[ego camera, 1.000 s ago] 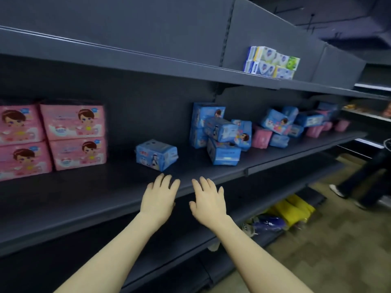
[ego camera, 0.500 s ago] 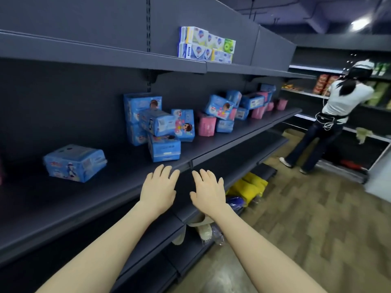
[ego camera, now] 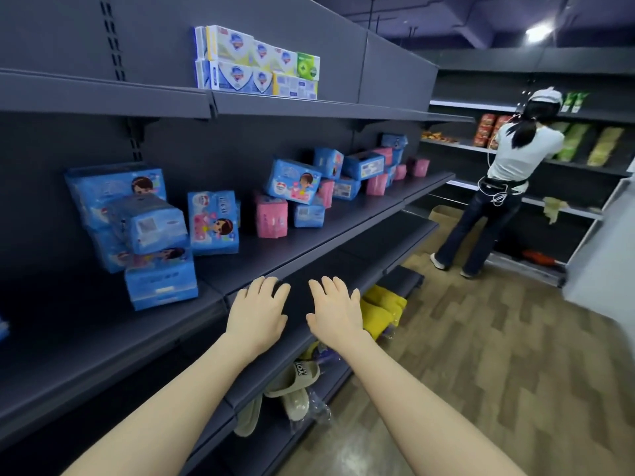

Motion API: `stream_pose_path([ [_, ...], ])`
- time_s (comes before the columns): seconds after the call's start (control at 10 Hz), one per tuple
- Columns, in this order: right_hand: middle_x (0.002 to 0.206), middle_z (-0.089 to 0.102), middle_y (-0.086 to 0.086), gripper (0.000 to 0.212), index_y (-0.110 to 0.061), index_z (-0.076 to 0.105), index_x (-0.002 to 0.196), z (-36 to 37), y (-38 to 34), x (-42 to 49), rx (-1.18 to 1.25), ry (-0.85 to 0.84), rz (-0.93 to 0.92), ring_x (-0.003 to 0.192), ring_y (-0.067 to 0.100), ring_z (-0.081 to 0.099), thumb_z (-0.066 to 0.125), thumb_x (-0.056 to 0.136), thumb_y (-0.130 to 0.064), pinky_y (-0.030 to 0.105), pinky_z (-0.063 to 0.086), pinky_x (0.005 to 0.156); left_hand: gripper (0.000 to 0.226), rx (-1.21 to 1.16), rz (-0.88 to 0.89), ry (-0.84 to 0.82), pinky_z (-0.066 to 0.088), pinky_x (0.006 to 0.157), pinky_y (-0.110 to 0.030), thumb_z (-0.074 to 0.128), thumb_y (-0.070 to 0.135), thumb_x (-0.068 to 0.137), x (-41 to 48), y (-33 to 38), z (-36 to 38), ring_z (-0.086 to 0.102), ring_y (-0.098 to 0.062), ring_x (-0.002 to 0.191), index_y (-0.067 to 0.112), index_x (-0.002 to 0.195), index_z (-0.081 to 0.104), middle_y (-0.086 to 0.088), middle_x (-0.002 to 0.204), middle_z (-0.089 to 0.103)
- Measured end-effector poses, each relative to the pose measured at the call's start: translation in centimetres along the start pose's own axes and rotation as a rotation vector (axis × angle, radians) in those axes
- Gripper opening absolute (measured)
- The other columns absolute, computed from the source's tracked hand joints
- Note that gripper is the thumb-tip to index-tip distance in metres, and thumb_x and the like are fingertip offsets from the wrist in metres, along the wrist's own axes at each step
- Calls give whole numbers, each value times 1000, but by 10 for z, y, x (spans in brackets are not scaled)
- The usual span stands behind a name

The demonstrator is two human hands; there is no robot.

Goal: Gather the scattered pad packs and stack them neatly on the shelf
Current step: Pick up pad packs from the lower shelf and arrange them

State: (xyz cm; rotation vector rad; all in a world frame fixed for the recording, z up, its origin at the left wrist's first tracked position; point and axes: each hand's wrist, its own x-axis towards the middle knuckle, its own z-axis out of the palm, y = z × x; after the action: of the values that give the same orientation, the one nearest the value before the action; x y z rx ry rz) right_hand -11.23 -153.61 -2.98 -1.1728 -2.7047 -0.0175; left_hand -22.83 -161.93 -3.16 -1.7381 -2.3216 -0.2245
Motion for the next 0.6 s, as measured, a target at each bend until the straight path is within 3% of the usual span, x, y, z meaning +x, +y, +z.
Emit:
stream_pose_path([
  [0.2,150,28,7,61,-17,23,146,5,32,24,-8,-3,-23,142,26,16,53,93,-29,54,18,112,54,14,-24,-5,30,106,-37,46,32,94,42,16,11,21,-26,140,18,142,26,-7,150,25],
  [0.6,152,25,7,62,-17,22,146,14,50,83,31,-21,-40,143,26,13,53,93,-29,54,17,112,53,45,-30,-23,32,104,-38,48,30,93,97,11,29,23,-27,139,15,141,30,-10,149,27],
])
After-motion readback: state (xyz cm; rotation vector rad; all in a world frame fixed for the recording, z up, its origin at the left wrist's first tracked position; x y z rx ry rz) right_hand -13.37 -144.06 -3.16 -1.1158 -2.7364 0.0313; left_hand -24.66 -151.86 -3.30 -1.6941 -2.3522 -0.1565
